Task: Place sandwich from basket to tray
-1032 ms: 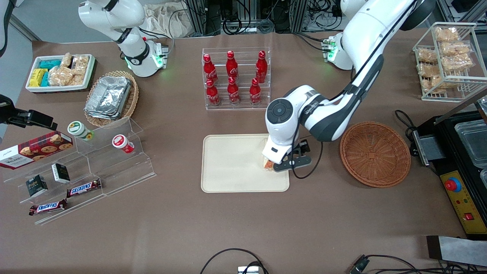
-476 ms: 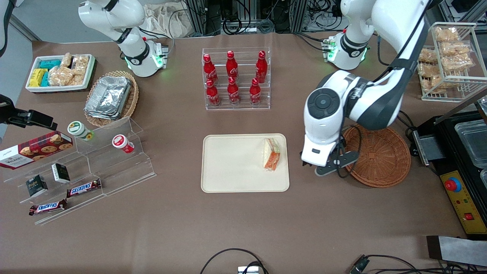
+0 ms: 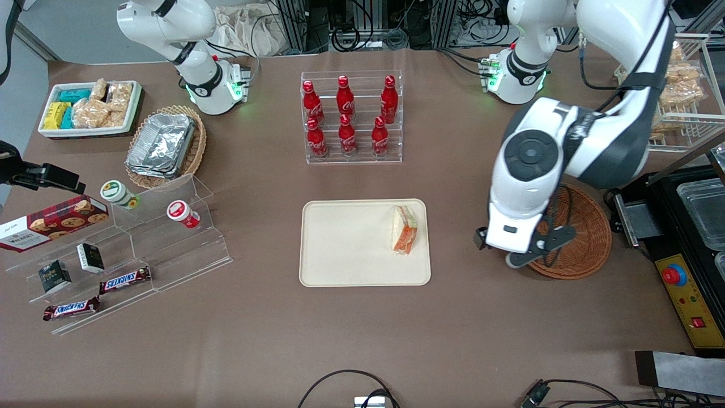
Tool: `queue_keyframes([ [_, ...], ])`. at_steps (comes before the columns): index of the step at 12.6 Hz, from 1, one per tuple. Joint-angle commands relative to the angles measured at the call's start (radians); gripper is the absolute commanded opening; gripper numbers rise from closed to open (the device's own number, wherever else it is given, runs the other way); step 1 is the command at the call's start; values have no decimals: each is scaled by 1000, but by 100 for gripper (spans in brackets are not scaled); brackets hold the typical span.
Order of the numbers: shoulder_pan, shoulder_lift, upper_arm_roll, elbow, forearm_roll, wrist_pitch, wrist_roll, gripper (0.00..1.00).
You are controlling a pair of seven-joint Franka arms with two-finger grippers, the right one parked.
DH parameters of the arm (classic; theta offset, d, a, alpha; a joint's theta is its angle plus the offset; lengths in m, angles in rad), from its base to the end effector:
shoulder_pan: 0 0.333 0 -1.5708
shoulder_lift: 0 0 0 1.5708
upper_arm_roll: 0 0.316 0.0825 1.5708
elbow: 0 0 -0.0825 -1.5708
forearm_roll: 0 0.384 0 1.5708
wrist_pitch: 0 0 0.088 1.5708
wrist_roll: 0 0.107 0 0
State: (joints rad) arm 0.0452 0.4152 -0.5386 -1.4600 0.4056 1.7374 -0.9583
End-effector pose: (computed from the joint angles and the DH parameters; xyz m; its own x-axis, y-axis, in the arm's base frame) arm 0.6231 -0.2327 0.4665 0.9154 0.3891 0.1035 0.4018 -0.8993 -0.1725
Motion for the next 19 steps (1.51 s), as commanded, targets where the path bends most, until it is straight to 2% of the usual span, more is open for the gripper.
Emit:
queue_keyframes([
  [1,48,-9,-6,59,-41,-76,94,100],
  [4,105,-45,-4,59,-83,-91,191,100],
  [7,125,-81,17,55,-91,-137,272,100],
  [9,110,-122,86,47,-138,-137,361,100],
  [12,10,-211,277,12,-211,-144,537,100],
  [13,8,-237,308,4,-240,-151,580,100],
  [15,8,-277,337,3,-254,-193,671,100],
  [19,21,-354,362,-29,-350,-251,763,100],
])
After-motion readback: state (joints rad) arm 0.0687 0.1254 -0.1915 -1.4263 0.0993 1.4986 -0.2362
